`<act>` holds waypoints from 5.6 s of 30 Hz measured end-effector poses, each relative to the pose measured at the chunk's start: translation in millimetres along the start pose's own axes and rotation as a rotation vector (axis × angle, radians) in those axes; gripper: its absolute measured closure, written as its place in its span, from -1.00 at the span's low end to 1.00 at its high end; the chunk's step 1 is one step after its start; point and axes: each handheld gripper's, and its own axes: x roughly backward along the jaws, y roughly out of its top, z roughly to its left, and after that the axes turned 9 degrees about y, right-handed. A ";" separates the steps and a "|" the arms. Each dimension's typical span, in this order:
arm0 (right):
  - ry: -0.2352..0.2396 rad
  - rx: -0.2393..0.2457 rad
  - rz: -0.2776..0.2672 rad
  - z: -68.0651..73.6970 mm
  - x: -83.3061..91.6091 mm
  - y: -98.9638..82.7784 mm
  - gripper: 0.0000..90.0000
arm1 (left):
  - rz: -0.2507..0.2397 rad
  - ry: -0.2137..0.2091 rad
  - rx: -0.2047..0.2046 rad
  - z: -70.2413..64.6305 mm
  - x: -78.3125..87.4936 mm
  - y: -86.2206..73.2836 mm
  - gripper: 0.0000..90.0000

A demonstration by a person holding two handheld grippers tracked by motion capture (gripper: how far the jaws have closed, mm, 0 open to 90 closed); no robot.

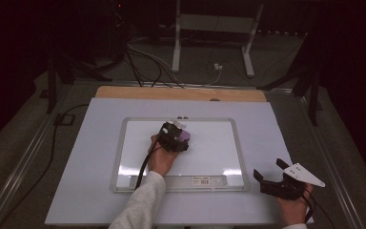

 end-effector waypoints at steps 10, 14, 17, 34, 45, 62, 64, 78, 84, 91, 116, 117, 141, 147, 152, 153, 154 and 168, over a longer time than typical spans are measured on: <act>0.000 0.004 0.003 1.2 -1.1 0.3 -0.98 | -0.008 -0.056 -0.077 -28.2 5.4 1.5 -0.07; 0.000 0.004 0.001 0.8 -0.8 0.2 -0.98 | -0.013 -0.062 -0.121 -36.7 7.4 2.4 -0.07; -0.001 0.002 -0.001 0.3 -0.1 0.2 -0.98 | -0.013 -0.038 -0.114 -32.4 5.6 3.6 -0.07; -0.001 0.002 -0.001 0.3 0.1 0.3 -0.98 | 0.000 0.008 -0.061 -26.9 3.2 4.8 -0.07; -0.002 0.002 -0.002 0.3 0.5 0.4 -0.98 | -0.021 -0.101 -0.116 -50.6 7.1 3.8 -0.07; -0.001 0.001 -0.005 0.7 2.0 0.4 -0.98 | 0.007 0.033 0.008 -10.2 2.4 0.7 -0.07; 0.000 0.000 -0.005 0.6 2.0 0.3 -0.98 | 0.009 0.039 0.019 -8.2 2.1 0.6 -0.07; 0.002 -0.005 -0.004 -0.1 0.6 0.1 -0.98 | -0.001 0.079 0.082 11.5 9.2 -4.6 -0.07; 0.005 0.001 -0.003 0.5 -0.1 0.3 -0.98 | -0.019 0.081 0.093 17.2 16.8 -4.5 -0.07; -0.002 -0.005 -0.007 -0.9 1.6 0.3 -0.98 | -0.036 0.088 0.102 19.9 22.7 -4.7 -0.07; -0.006 -0.009 -0.007 -1.4 2.8 -0.4 -0.98 | -0.062 0.107 0.178 45.7 38.8 -12.6 -0.07; -0.006 -0.007 -0.007 -1.1 2.8 -0.3 -0.98 | -0.060 0.109 0.179 46.9 38.7 -12.9 -0.07; -0.003 -0.007 -0.002 -0.6 1.7 -0.5 -0.98 | -0.011 0.262 0.277 104.3 18.3 -27.2 -0.07; -0.003 -0.006 -0.001 -0.7 1.4 -0.6 -0.98 | 0.019 0.301 0.286 112.0 11.5 -29.8 -0.07; -0.002 -0.006 0.000 -0.9 1.2 -0.7 -0.98 | 0.034 0.306 0.286 114.6 5.5 -33.0 -0.07; -0.002 -0.006 0.000 -1.0 1.3 -0.7 -0.98 | 0.034 0.300 0.285 115.6 4.7 -33.6 -0.07; -0.002 -0.007 0.000 -1.0 1.4 -0.7 -0.98 | 0.029 0.297 0.285 116.2 4.3 -34.1 -0.07; -0.004 -0.006 -0.001 -1.1 1.3 -0.7 -0.98 | -0.039 0.279 0.140 95.7 32.4 -45.2 -0.19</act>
